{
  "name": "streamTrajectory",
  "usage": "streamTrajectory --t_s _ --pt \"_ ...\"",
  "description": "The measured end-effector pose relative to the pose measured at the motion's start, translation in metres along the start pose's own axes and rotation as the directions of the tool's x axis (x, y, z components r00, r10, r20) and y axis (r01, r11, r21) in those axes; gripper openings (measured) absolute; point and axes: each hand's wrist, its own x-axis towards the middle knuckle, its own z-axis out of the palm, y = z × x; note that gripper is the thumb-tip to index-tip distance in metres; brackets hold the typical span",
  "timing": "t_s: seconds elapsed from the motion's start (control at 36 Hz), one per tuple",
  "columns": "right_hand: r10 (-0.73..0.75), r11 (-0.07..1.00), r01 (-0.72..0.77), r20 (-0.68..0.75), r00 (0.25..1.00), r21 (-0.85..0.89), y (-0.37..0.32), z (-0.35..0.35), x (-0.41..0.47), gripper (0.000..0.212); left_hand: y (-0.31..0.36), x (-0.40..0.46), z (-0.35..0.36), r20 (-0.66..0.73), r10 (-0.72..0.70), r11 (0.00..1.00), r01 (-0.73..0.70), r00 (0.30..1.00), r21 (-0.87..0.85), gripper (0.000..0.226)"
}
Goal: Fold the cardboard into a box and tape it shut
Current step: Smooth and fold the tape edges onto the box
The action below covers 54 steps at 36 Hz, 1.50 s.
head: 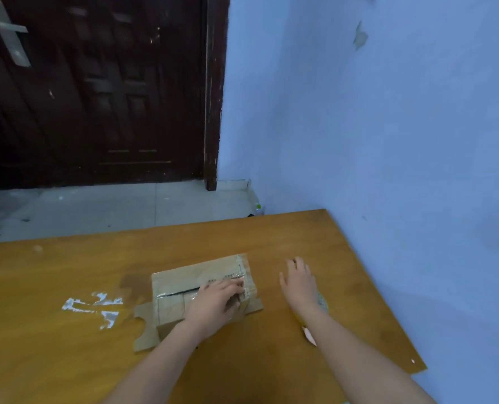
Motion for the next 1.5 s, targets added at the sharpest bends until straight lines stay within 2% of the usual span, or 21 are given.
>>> streamTrajectory --t_s 0.06,0.14,0.22,0.31,0.36,0.44,0.56,0.64,0.75,0.81,0.86,0.97,1.08,1.19,1.25,1.5 --pt "-0.046 0.995 0.048 -0.024 0.999 0.089 -0.017 -0.010 0.007 0.039 0.004 0.001 -0.006 0.007 0.054 0.993 -0.054 0.999 0.105 0.036" --pt "-0.126 0.971 0.128 -0.022 0.992 0.201 -0.042 -0.018 0.012 0.036 0.007 -0.002 -0.011 -0.071 0.161 0.946 -0.134 0.984 0.296 0.034" --pt "-0.195 0.947 0.190 -0.005 0.981 0.258 -0.063 -0.017 0.012 0.035 0.005 -0.010 -0.007 -0.122 0.139 0.926 -0.085 0.983 0.369 0.054" --pt "-0.253 0.934 0.235 0.035 0.967 0.271 -0.077 -0.011 0.007 0.038 0.002 -0.014 0.000 -0.096 0.061 0.924 -0.019 0.994 0.383 0.067" --pt "-0.286 0.933 0.263 0.059 0.957 0.246 -0.080 -0.006 0.004 0.039 0.000 -0.013 0.002 -0.085 0.030 0.930 0.003 0.996 0.368 0.064" --pt "-0.338 0.930 0.321 0.078 0.938 0.180 -0.080 0.000 -0.002 0.042 -0.003 -0.007 0.003 0.043 -0.039 0.966 0.026 0.998 0.258 0.057" --pt "-0.378 0.922 0.373 0.038 0.925 0.101 -0.078 0.001 -0.005 0.044 -0.006 0.000 -0.009 0.076 -0.060 0.982 0.046 0.995 0.182 0.058" --pt "-0.410 0.911 0.408 0.020 0.912 0.051 -0.080 0.001 -0.005 0.043 -0.006 0.008 -0.017 0.036 -0.094 0.988 0.089 0.995 0.123 0.054" --pt "-0.441 0.897 0.442 0.029 0.897 -0.004 -0.084 0.003 -0.008 0.042 -0.006 0.017 -0.021 0.036 -0.046 0.969 0.036 0.998 0.243 0.053" --pt "-0.431 0.902 0.431 0.025 0.902 -0.024 -0.086 0.005 -0.010 0.042 -0.008 0.016 -0.018 0.063 -0.029 0.948 0.008 0.998 0.319 0.054" --pt "-0.415 0.909 0.416 0.036 0.909 -0.037 -0.087 0.006 -0.012 0.044 -0.008 0.008 -0.014 0.033 -0.008 0.938 -0.004 0.999 0.348 0.054" --pt "-0.389 0.920 0.392 0.076 0.918 -0.020 -0.091 0.008 -0.013 0.052 -0.001 -0.002 -0.016 -0.030 0.039 0.910 -0.024 0.999 0.414 0.074" --pt "-0.334 0.940 0.328 0.070 0.940 0.089 -0.097 0.007 -0.013 0.047 -0.005 0.002 -0.011 -0.015 0.032 0.926 -0.024 0.999 0.376 0.081" --pt "-0.215 0.936 0.180 0.088 0.973 0.301 -0.102 0.002 -0.013 0.042 -0.019 0.009 0.001 0.016 -0.020 0.946 0.013 1.000 0.323 0.057" --pt "-0.175 0.921 0.131 0.089 0.981 0.367 -0.103 0.000 -0.012 0.042 -0.020 0.009 0.001 0.009 -0.018 0.953 0.015 1.000 0.304 0.055" --pt "-0.050 0.902 0.019 0.061 0.997 0.431 -0.106 -0.007 -0.012 0.034 -0.025 0.011 0.005 -0.003 -0.010 0.964 0.011 1.000 0.265 0.055"
